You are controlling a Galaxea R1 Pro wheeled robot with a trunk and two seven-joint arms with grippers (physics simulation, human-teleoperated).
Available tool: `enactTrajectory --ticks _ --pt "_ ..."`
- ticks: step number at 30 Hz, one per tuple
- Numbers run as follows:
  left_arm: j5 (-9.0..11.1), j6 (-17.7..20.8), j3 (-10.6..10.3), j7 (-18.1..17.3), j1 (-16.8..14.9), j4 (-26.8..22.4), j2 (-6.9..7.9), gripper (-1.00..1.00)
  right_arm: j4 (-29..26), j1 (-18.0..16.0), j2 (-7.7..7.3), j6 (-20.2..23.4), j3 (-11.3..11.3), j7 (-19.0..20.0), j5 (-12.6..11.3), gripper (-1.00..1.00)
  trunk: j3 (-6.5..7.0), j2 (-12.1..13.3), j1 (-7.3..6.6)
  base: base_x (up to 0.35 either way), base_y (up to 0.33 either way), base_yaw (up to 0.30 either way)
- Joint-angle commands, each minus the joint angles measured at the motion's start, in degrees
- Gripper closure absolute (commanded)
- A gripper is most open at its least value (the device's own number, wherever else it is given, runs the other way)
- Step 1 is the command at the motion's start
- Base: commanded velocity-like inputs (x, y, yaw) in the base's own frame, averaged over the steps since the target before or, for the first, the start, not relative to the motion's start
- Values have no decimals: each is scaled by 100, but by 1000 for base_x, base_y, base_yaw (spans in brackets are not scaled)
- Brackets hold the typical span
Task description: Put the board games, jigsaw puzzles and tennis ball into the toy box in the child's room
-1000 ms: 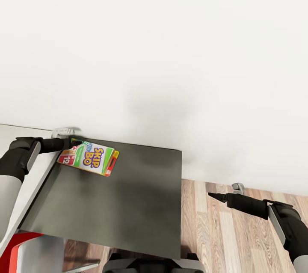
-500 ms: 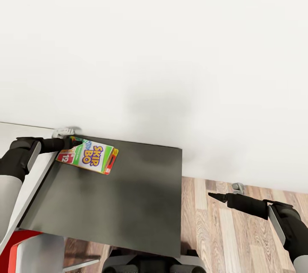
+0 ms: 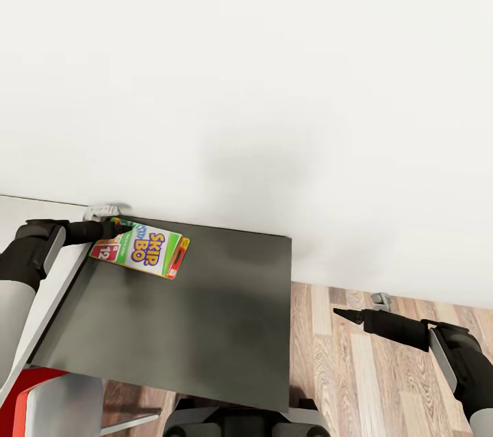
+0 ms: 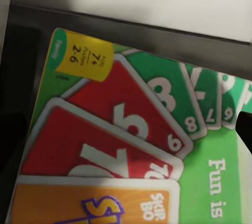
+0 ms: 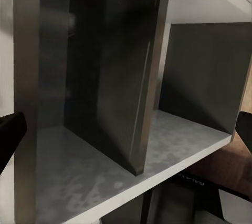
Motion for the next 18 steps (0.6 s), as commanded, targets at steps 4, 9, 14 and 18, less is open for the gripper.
enactTrajectory --ticks 4,9,14,18 --pt "-43 27 15 -16 -3 -8 -1 -100 0 -2 -1 49 -3 6 -28 -100 -8 -9 3 0 0 0" --pt "-47 27 7 -16 -3 -10 -12 -100 0 -2 -1 49 -3 6 -25 -100 -8 -9 3 0 0 0" --pt "-48 27 4 -16 -3 -11 -17 -100 0 -2 -1 49 -3 6 -25 -100 -8 -9 3 0 -80 0" --pt "-42 27 12 -17 -3 -9 -18 -100 0 -2 -1 49 -3 6 -23 -100 -8 -9 3 -1 -57 0"
